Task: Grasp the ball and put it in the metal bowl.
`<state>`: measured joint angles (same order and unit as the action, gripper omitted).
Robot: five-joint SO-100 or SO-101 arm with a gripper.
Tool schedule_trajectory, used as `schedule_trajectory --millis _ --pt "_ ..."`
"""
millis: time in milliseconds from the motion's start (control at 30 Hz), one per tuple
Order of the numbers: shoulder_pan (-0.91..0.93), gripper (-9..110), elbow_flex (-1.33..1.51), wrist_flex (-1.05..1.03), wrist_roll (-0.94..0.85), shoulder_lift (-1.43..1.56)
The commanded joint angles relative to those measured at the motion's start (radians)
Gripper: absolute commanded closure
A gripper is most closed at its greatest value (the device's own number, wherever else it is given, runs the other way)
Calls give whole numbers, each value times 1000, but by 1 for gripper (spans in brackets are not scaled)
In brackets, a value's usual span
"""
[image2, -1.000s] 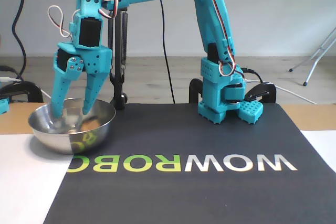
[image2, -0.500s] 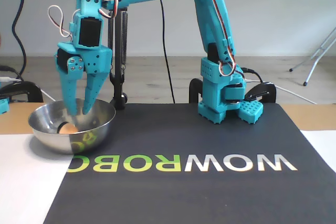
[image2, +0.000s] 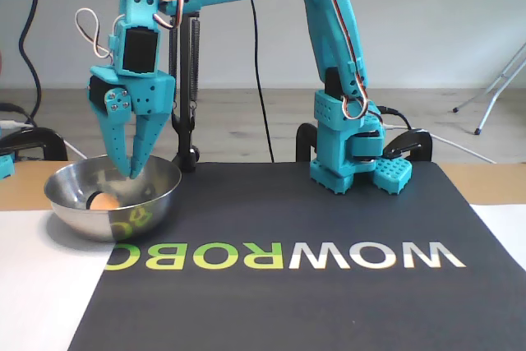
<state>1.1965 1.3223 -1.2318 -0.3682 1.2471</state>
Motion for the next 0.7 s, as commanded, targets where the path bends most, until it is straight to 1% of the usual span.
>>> schedule_trajectory --millis 0,233,667 --pt "-17 102 -29 -31 9 89" --pt "-78 102 -29 -127 20 167" --pt "-302 102 -6 -146 282 293"
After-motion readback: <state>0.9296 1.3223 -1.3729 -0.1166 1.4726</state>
